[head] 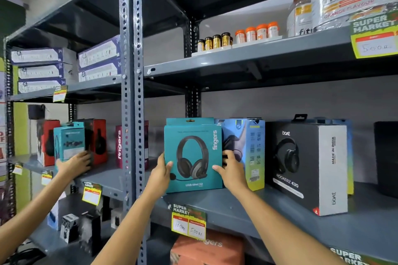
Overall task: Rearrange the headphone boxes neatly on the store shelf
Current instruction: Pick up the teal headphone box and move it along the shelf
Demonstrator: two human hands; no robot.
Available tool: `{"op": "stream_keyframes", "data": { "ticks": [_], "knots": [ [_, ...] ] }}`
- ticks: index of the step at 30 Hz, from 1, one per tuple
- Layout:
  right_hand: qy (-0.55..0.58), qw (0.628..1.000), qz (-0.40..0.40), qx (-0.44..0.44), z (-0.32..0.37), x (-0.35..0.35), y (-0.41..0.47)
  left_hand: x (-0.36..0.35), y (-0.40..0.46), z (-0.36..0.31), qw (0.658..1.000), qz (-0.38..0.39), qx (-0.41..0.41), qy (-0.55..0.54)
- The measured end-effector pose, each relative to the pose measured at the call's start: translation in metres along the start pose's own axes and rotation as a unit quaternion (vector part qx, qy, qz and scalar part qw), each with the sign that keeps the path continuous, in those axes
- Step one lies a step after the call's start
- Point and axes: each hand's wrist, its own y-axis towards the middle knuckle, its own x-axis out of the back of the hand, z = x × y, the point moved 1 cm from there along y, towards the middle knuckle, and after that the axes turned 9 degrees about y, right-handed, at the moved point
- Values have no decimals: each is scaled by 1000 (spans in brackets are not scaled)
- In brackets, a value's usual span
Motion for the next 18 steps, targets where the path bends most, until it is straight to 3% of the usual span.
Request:
{"op": "stream_keyframes", "data": {
  "ticks": [5, 7, 8, 10, 12, 13, 14, 16, 18],
  "knots": [
    [-15, 1000, 12, 5, -5, 1, -1, -8, 2, 7, 1000, -11, -6, -25],
    [-25, 999, -22, -35, -14, 47, -14, -46, 0, -17, 996, 46, -25, -77],
    [-30, 999, -25, -31, -6, 51, -19, -49, -7, -19, 997, 8, -33, -62],
    [-33, 998, -57, 0, 11, 66, -32, -62, -31, -29, 989, -144, -16, -25],
    [-15, 990, -120, 70, 35, 75, -55, -59, -60, -43, 953, -300, -40, -13],
    [-2, 981, -165, 105, 45, 84, -71, -65, -69, -52, 944, -320, -73, -44],
    [8, 967, -213, 138, 51, 97, -87, -73, -75, -64, 941, -304, -123, -78],
    [6, 940, -296, 168, 48, 125, -110, -92, -74, -84, 950, -203, -197, -132],
    [-54, 922, -360, 130, 35, 159, -123, -115, -62, -109, 956, -66, -195, -210]
  ]
}}
